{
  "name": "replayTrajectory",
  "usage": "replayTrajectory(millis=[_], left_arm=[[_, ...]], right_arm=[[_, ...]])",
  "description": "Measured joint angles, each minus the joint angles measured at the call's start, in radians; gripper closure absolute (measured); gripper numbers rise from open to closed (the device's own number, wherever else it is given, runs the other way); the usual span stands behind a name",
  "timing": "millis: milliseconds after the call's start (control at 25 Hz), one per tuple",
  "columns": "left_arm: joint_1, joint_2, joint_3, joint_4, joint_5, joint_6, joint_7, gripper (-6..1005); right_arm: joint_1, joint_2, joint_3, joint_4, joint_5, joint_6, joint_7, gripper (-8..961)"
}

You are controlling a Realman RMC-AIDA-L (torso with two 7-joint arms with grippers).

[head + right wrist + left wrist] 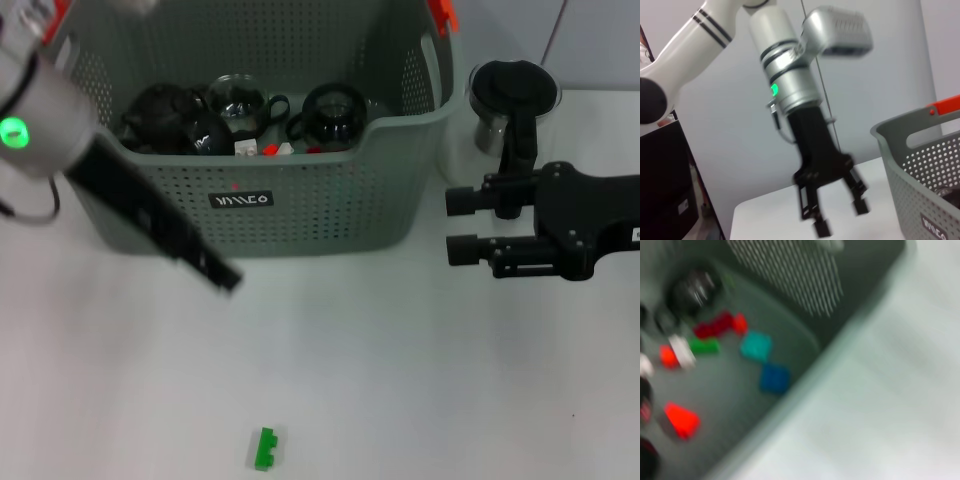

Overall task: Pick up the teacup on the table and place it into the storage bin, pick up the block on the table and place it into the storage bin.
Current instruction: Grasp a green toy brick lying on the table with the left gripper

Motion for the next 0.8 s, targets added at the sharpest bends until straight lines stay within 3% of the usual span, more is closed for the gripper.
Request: replayTrajectory(millis=[120, 200, 440, 800], left_arm=[[0.038, -0.038, 0.068, 0.041, 0.025, 0.05, -0.01, 34], [0.066, -0.051, 0.118, 0.06, 0.032, 0.058, -0.01, 34], [0.147, -0.065, 0.257, 0.039, 0.017, -0.003, 0.003, 35], [0.156, -0.065, 0.332, -0.072, 0.0, -0.085, 0.118, 35]], right_arm=[[0.003, -0.001, 0.013, 0.001, 0.001, 0.001, -0.007, 315], [0.007, -0.002, 0.024, 0.003, 0.001, 0.001, -0.012, 315], [0.012, 0.009, 0.036, 0.008, 0.002, 0.009, -0.026, 316], [0.013, 0.027, 0.049, 0.011, 0.002, 0.022, -0.041, 317]])
